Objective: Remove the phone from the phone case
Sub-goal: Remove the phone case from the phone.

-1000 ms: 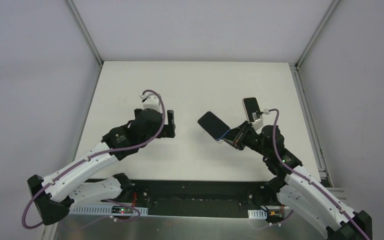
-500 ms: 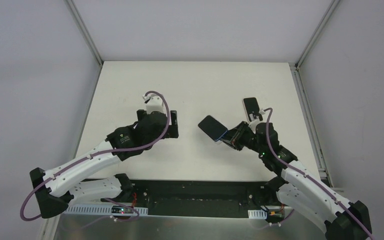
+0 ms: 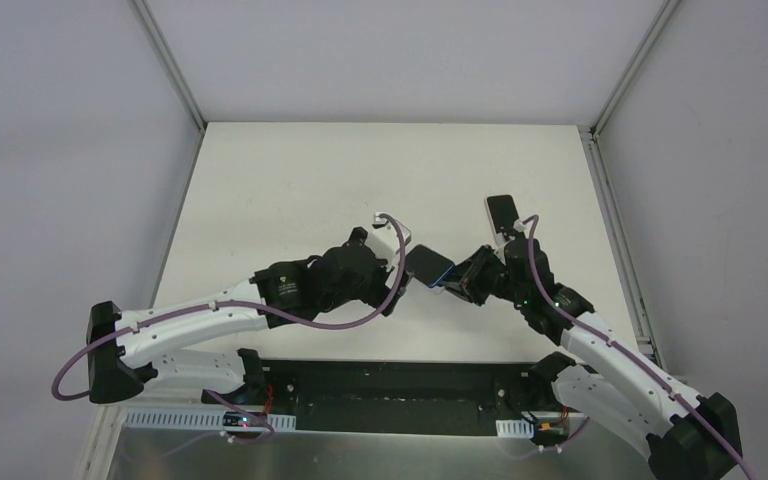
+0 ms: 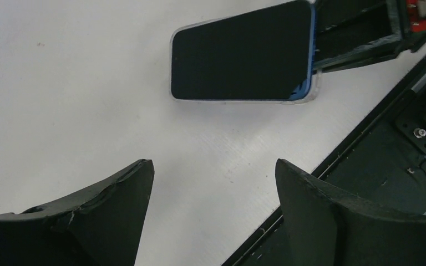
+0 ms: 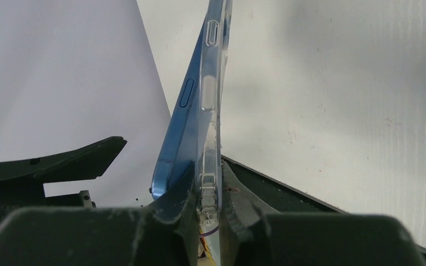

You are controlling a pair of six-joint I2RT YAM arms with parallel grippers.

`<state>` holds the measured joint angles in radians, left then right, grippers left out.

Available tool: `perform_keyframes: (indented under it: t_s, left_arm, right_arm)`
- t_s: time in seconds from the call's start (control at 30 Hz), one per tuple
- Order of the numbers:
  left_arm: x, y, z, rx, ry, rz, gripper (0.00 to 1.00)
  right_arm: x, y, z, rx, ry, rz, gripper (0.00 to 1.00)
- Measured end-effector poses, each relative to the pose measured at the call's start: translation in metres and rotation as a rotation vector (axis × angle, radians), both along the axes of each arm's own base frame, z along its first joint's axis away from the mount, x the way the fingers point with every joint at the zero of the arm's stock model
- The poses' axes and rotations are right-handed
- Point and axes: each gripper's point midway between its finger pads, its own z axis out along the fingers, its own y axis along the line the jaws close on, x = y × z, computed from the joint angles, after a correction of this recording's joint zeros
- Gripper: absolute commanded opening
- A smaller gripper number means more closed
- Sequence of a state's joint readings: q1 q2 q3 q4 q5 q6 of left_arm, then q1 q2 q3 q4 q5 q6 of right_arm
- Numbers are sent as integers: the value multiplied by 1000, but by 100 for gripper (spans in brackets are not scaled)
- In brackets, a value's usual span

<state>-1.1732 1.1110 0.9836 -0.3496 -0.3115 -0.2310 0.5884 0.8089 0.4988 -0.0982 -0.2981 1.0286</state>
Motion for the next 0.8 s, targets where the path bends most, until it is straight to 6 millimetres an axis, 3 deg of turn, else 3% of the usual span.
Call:
perform_keyframes:
  t_s: [0.23, 0.33, 0.6, 0.8]
  left_arm:
    - [-22, -34, 17, -9, -195, -217, 78]
    - [-28, -45, 17, 46, -286, -286, 69]
    - [-16, -56, -4, 176, -355, -294, 61]
    - [-11, -68, -2, 193, -364, -292, 56]
  right_arm:
    - [-2, 1, 0, 6, 72, -14, 0]
    - [-3, 4, -2, 15, 109, -14, 0]
    - [-6, 5, -4, 29, 157, -18, 0]
    - [-7, 5, -3, 34, 164, -19, 0]
